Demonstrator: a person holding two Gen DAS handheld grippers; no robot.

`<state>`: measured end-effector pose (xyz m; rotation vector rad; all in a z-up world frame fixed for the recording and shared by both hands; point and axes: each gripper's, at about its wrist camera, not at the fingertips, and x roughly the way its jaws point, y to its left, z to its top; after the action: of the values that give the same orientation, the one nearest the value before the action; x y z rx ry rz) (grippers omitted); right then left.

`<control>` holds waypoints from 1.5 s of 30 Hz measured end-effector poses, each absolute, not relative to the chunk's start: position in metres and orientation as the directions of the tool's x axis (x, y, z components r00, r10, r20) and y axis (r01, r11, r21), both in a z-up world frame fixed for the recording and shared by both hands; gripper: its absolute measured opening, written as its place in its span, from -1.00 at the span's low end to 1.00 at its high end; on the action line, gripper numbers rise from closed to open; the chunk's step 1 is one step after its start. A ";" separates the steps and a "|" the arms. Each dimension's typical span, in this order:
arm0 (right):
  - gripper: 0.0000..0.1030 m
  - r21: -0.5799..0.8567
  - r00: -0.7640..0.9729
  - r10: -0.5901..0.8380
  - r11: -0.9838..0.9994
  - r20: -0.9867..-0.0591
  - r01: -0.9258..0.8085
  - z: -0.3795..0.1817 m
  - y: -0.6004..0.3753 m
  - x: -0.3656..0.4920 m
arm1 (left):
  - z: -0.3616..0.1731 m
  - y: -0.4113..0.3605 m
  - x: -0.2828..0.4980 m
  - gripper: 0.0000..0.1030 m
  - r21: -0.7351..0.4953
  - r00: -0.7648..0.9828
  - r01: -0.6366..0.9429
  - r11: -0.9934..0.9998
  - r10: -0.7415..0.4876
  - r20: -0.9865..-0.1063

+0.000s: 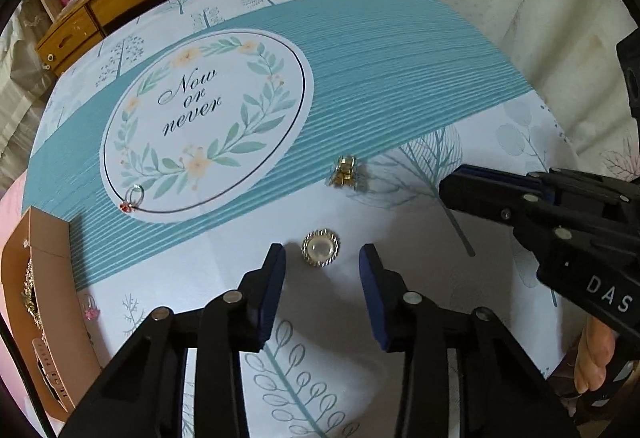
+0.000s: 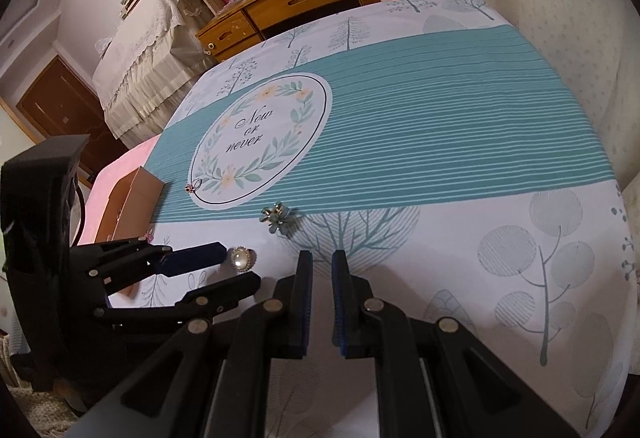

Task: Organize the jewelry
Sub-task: 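Grasp round pearl brooch with left tool while right tool grasps gold flower brooch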

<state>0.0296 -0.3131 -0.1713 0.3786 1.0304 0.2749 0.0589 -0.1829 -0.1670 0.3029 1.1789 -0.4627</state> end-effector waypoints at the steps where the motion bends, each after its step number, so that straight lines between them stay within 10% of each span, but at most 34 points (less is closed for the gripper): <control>1: -0.81 0.432 0.490 0.396 0.901 -0.776 -0.043 -0.172 -0.314 0.030 | -0.167 -0.184 0.060 -0.35 -0.016 0.304 0.494 0.869 -0.190 -0.933; 9: -0.81 0.447 0.485 0.403 0.894 -0.777 -0.026 -0.178 -0.321 0.032 | -0.166 -0.196 0.060 -0.68 -0.006 0.303 0.492 0.871 -0.178 -0.936; 31: -0.81 0.375 0.456 0.395 0.917 -0.798 -0.137 -0.173 -0.277 0.042 | -0.143 -0.150 0.053 -0.70 -0.081 0.357 0.437 0.896 -0.255 -0.898; 36: -0.18 0.257 0.477 0.308 0.951 -0.823 -0.170 -0.174 -0.260 0.049 | -0.139 -0.134 0.050 -0.70 -0.103 0.364 0.419 0.902 -0.270 -0.891; 45: -0.18 0.148 0.499 0.237 0.966 -0.833 -0.212 -0.175 -0.244 0.065 | -0.135 -0.106 0.049 -0.70 -0.153 0.376 0.383 0.911 -0.304 -0.875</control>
<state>0.0651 -0.2439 -0.1755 0.0276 1.0124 0.2717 0.0490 -0.1061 -0.1352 0.0799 1.1007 -0.4399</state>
